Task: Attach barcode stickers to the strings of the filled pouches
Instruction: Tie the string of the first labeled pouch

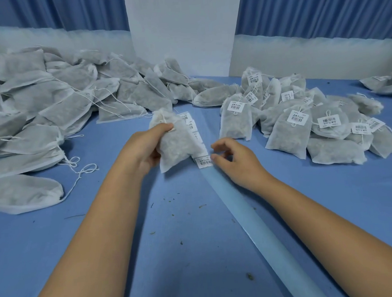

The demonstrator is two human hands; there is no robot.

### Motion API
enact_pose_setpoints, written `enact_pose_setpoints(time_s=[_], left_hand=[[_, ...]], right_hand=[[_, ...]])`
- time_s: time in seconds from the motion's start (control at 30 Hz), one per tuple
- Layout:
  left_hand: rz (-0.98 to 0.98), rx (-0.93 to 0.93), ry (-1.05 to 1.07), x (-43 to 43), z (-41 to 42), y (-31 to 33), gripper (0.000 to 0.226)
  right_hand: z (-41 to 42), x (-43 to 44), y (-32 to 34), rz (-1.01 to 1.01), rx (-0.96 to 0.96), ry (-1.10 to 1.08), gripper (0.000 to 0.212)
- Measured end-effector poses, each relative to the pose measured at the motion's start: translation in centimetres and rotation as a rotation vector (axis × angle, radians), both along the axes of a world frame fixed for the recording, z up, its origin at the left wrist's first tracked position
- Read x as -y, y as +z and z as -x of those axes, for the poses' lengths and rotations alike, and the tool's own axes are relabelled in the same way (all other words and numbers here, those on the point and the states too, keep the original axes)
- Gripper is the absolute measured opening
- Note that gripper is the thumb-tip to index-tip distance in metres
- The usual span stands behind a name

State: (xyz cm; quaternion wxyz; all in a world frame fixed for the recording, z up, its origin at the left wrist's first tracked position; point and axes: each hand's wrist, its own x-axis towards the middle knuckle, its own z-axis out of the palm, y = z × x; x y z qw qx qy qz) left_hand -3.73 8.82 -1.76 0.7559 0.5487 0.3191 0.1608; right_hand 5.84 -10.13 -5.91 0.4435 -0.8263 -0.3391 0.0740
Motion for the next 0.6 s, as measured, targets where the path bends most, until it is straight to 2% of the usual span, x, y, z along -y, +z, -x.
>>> enact_pose_setpoints(time_s=[0.1, 0.27, 0.43, 0.53, 0.6], left_hand=[[0.074, -0.05, -0.07, -0.2, 0.1, -0.3, 0.014], [0.165, -0.06, -0.168, 0.4, -0.2, -0.8, 0.012], [0.143, -0.066, -0.236, 0.6, -0.6, -1.3, 0.025], [0.113, -0.071, -0.232, 0.7, -0.8, -1.5, 0.022], [0.188, -0.056, -0.225, 0.8, -0.9, -1.6, 0.017]], right_hand=[[0.3, -0.7, 0.0, 0.031, -0.014, 0.028, 0.028], [0.6, -0.8, 0.0, 0.079, 0.077, 0.063, 0.037], [0.6, -0.6, 0.0, 0.078, 0.116, 0.098, 0.033], [0.6, -0.5, 0.1, 0.029, 0.107, 0.129, 0.029], [0.6, -0.2, 0.1, 0.002, 0.093, 0.143, 0.023]])
